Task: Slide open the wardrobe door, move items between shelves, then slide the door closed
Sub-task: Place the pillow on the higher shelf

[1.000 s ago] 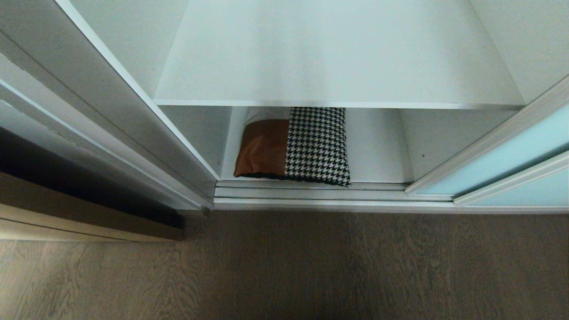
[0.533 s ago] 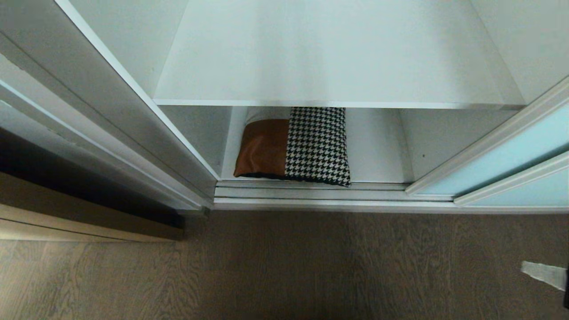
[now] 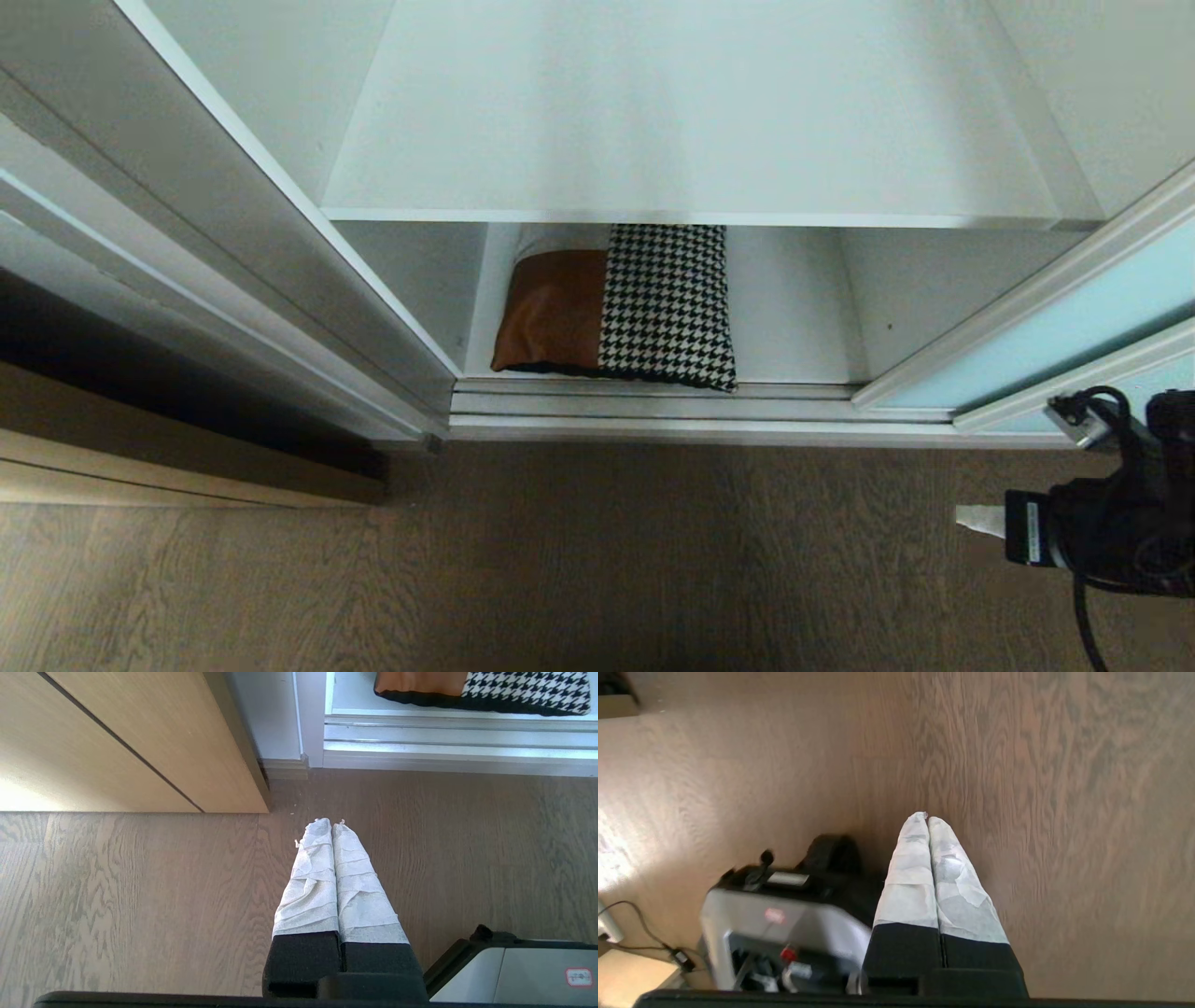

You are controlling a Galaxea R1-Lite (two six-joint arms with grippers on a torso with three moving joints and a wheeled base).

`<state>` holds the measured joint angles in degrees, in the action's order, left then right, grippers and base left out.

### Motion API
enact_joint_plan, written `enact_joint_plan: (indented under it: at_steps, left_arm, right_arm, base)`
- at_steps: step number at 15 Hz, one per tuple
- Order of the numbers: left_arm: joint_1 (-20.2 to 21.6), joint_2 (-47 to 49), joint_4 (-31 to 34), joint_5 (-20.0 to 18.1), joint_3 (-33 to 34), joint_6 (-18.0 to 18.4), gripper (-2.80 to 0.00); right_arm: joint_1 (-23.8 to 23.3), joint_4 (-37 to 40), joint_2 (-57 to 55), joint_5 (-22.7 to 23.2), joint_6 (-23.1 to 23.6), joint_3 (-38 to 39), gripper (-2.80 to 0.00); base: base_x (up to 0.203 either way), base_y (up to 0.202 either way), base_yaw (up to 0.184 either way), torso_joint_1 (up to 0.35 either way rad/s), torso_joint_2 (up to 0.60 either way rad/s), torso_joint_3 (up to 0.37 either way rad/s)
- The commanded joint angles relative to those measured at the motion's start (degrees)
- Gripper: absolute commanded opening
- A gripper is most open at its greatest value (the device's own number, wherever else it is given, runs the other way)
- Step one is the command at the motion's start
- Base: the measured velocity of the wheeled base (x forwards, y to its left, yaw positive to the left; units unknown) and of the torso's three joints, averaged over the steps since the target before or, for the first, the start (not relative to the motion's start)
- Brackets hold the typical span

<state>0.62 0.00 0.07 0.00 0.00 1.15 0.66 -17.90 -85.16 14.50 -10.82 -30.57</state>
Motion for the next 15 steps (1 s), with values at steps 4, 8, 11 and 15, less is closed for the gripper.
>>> enact_joint_plan:
  at_steps: [4, 8, 11, 15]
  left_arm:
    - [0.0, 0.1, 0.0, 0.0, 0.0, 0.0, -2.80]
    - [0.1, 0.1, 0.0, 0.0, 0.0, 0.0, -2.80]
    - [0.0, 0.1, 0.0, 0.0, 0.0, 0.0, -2.80]
    - [0.0, 0.1, 0.0, 0.0, 0.0, 0.0, -2.80]
  right_arm:
    - [3.0, -16.5, -18.6, 0.7, 0.9, 1.5, -2.80]
    - [4.0, -32.1, -27.7, 0.8, 3.0, 1.7, -2.80]
    - [4.4, -36.8, -29.1, 0.9, 3.2, 0.9, -2.80]
    - [9.0, -41.5, -33.7, 0.6, 2.5, -0.4, -2.80]
  base:
    - [0.000, 0.000, 0.000, 0.000, 0.00, 0.000]
    - [0.000, 0.000, 0.000, 0.000, 0.00, 0.000]
    - [0.000, 0.000, 0.000, 0.000, 0.00, 0.000]
    - [0.000, 0.000, 0.000, 0.000, 0.00, 0.000]
